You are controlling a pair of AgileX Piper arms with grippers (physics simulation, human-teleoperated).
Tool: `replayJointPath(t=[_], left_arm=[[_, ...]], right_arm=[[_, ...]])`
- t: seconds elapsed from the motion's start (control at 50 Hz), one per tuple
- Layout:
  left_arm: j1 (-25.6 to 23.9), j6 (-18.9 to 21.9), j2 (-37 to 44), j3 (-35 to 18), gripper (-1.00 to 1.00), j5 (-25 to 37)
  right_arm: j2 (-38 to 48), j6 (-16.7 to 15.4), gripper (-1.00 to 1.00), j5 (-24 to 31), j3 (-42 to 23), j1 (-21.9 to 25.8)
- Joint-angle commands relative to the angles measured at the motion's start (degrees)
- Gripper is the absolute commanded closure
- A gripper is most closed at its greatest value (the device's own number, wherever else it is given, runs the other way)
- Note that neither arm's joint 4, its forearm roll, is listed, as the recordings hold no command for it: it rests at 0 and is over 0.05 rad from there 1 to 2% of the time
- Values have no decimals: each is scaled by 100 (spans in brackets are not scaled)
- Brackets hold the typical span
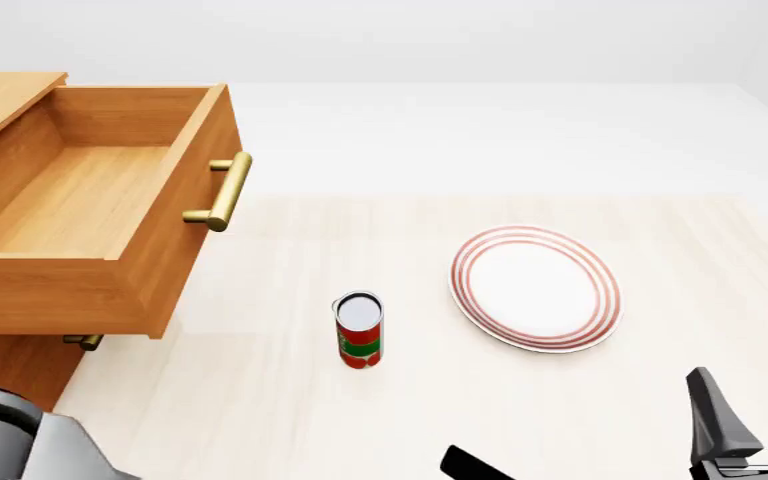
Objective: Put the bowl in the top drawer of the cabinet.
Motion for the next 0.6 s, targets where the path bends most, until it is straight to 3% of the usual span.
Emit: replayJointPath(t=[0.02,0.6], left_arm=[[-45,-137,242,-148,-100,2],[-106,-387,601,-174,-100,-317]], right_arm=[[-2,-5,-100,1,-2,0],[-2,-5,-100,1,-2,0]])
